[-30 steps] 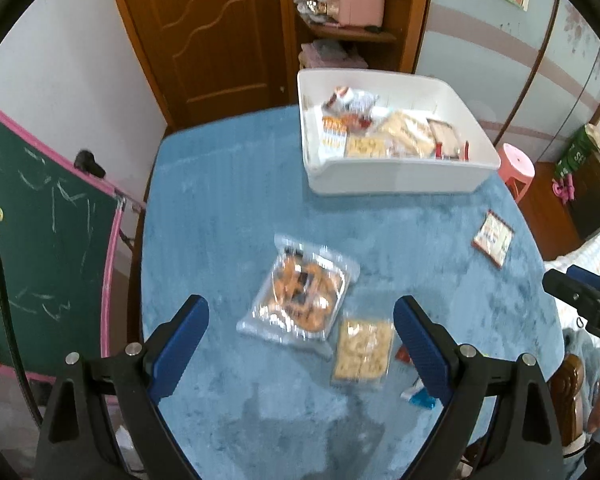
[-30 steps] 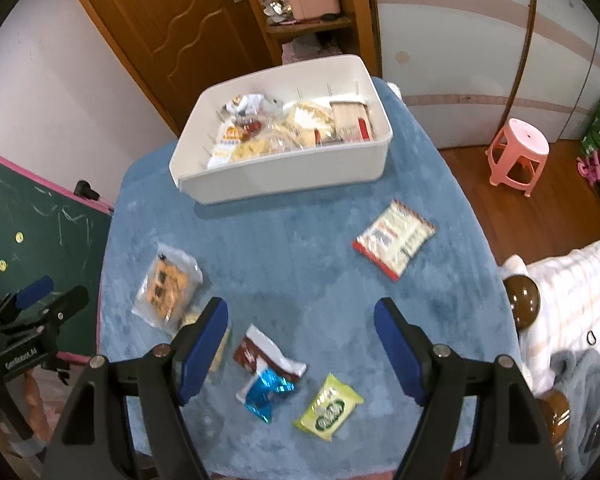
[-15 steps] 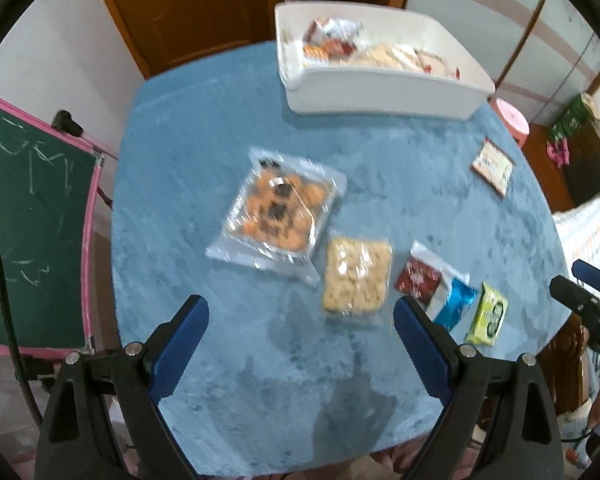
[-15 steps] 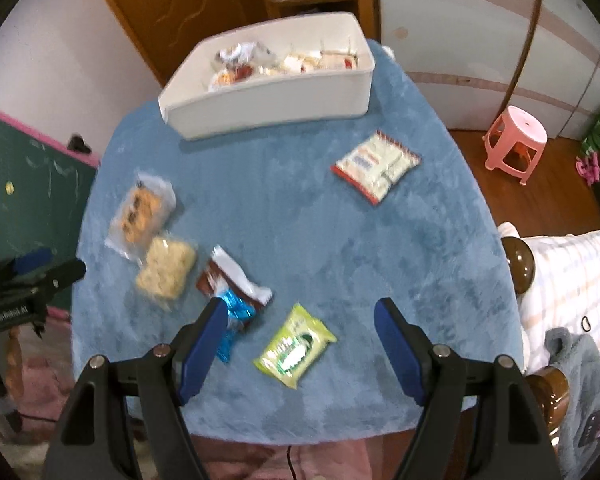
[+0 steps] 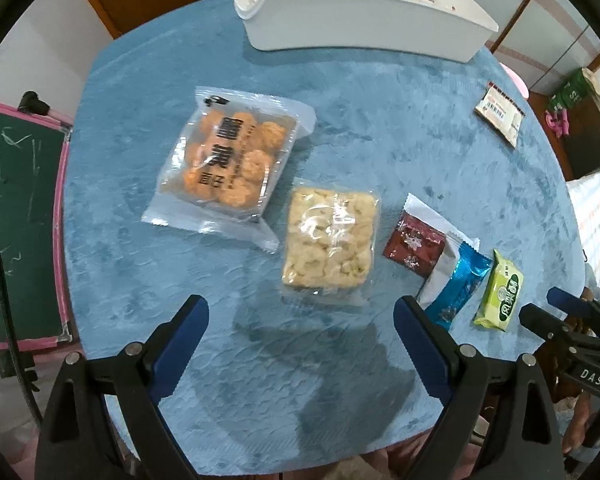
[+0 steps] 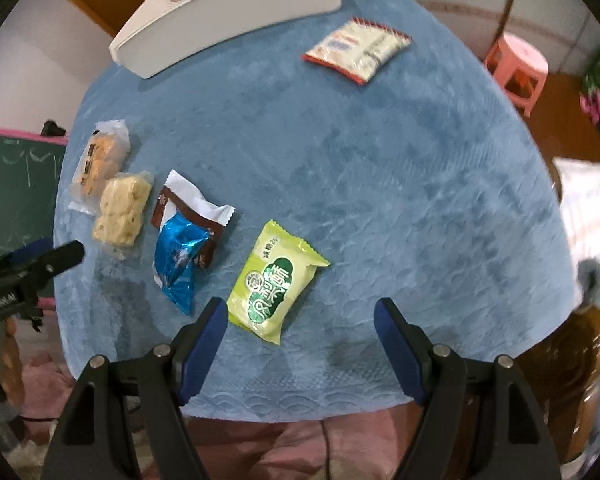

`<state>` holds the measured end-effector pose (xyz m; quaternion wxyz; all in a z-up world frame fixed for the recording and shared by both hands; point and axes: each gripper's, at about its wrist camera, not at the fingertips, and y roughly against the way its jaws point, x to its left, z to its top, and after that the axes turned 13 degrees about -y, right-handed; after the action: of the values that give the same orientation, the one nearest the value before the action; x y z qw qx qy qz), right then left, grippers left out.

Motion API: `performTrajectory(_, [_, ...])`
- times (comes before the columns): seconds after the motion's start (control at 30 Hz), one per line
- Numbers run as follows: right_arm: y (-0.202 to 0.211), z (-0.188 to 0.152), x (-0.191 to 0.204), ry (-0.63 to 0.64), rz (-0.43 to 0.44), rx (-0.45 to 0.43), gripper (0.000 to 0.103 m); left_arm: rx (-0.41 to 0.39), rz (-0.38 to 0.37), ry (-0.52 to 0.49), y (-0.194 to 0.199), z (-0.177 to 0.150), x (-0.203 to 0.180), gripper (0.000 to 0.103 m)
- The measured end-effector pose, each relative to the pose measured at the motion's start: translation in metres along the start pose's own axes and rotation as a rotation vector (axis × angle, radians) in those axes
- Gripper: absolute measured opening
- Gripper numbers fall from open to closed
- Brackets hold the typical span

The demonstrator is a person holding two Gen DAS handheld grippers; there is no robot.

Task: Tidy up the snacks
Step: 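Grasp the pale puffed-square bag with the left tool while the right tool grasps the green packet, then carry both snacks over the white bin and open both tools to drop them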

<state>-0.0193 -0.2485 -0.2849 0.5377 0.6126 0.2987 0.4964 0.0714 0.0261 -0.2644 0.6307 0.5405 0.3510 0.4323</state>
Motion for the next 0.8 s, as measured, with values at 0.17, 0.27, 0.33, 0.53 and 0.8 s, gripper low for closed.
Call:
performTrajectory(0.17, [-0.011, 0.007, -0.002, -0.08, 0.076, 0.048, 0.076, 0.02, -0.002, -0.018, -0.015, 0.011, -0.004, 0.093])
performTrajectory(0.27, [-0.023, 0.009, 0.006, -0.093, 0.088, 0.079, 0.065, 0.032, 0.002, -0.02, -0.022, 0.018, -0.005, 0.093])
performTrajectory(0.33, [-0.034, 0.007, 0.017, -0.063, 0.07, 0.101, 0.052, 0.043, -0.007, -0.012, -0.028, 0.022, -0.004, 0.093])
performTrajectory(0.53, [-0.039, 0.005, 0.028, -0.009, 0.006, 0.076, 0.044, 0.075, -0.037, 0.017, -0.045, 0.034, 0.002, 0.093])
performTrajectory(0.8, [-0.022, 0.011, 0.004, -0.04, 0.002, 0.034, 0.043, 0.112, -0.056, 0.022, -0.066, 0.046, -0.001, 0.093])
